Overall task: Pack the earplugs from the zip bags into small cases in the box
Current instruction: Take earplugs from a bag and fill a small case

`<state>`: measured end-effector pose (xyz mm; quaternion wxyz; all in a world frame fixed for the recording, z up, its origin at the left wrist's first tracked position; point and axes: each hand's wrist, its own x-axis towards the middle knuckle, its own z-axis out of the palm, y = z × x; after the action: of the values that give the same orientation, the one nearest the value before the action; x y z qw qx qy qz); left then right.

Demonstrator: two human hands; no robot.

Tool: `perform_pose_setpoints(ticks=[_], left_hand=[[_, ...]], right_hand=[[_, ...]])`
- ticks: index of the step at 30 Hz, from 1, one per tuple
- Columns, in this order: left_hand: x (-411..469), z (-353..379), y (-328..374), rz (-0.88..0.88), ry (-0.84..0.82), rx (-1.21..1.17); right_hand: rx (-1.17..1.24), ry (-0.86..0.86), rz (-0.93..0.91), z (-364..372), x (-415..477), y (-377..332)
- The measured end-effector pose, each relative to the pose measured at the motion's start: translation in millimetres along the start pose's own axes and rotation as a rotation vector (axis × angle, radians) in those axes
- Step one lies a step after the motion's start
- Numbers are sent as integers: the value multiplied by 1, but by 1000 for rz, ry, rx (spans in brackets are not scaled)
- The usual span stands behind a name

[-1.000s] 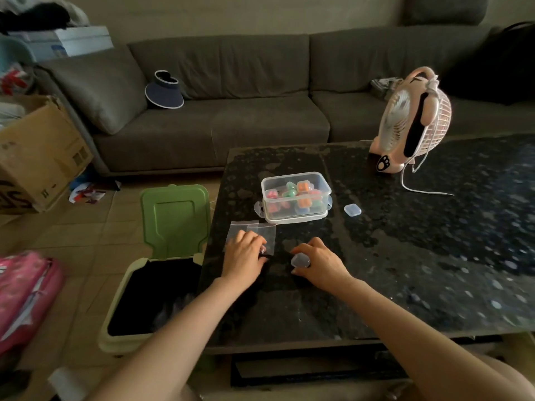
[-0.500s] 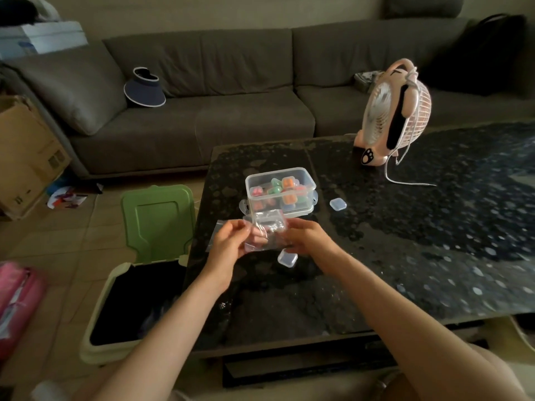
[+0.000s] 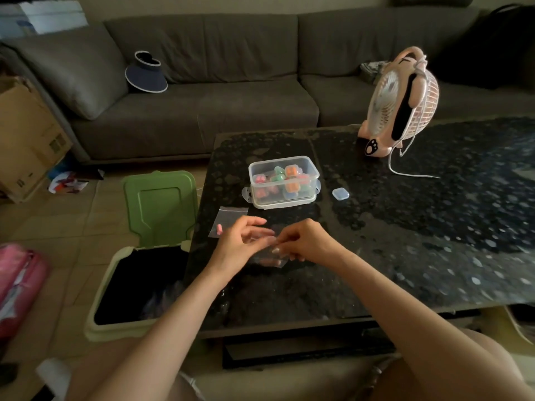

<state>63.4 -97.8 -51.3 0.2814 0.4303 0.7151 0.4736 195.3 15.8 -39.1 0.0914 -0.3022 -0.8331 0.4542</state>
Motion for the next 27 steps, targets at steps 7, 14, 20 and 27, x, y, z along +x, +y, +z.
perform_pose_setpoints(ticks=[7,14,20,27], left_hand=[[0,3,5,-52,47,-98],[6,1,5,-147,86,-118],[7,-3,7,-251,139,-196],[6,-2,10,-268,133,-201]], right_hand=[[43,69,34,-3,1,-1],[-9,65,-60,1,3,-2],[73,17,-184,1,3,-4],[25,-3,-218,1,4,-2]])
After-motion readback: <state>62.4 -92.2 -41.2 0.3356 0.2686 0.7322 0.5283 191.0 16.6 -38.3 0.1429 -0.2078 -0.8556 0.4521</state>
